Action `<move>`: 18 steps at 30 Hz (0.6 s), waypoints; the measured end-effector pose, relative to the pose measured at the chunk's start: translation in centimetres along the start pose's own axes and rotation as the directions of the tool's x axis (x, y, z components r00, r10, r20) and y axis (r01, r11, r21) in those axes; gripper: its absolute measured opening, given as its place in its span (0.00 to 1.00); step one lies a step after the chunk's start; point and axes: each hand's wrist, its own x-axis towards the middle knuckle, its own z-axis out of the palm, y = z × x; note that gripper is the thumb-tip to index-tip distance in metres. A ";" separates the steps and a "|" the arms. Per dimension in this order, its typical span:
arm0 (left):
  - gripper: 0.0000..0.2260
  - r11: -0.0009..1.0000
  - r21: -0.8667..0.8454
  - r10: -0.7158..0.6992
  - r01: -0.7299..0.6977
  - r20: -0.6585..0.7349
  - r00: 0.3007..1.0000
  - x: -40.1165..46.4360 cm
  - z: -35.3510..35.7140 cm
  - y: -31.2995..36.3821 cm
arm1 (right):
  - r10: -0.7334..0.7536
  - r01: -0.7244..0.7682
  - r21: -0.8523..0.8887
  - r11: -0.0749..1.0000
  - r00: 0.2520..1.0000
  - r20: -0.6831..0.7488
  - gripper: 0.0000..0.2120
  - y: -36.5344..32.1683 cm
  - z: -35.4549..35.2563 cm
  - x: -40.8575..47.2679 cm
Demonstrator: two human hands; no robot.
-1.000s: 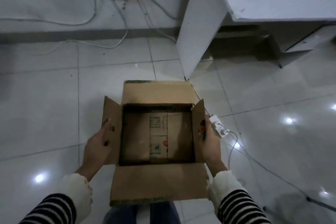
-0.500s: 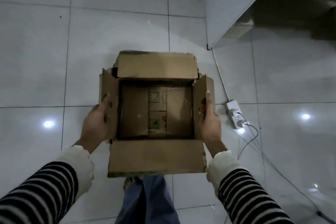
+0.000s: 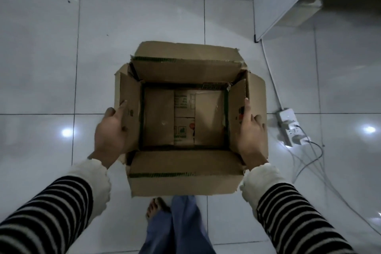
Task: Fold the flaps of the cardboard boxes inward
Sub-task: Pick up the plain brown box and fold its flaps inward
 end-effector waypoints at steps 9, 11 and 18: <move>0.29 0.900 0.432 0.011 -0.053 0.100 0.995 0.4 3.3 -0.8 | -0.020 0.014 -0.191 0.982 0.999 -0.031 0.46 1.9 2.4 1.4; 0.30 0.874 0.482 0.026 -0.065 0.088 0.996 0.4 3.9 -1.0 | -0.037 0.029 -0.233 0.972 0.999 -0.032 0.46 2.1 3.0 1.8; 0.32 0.895 0.446 -0.014 -0.023 0.079 0.997 1.4 5.3 -2.0 | -0.082 0.037 -0.342 0.939 0.990 -0.118 0.38 2.5 3.9 2.7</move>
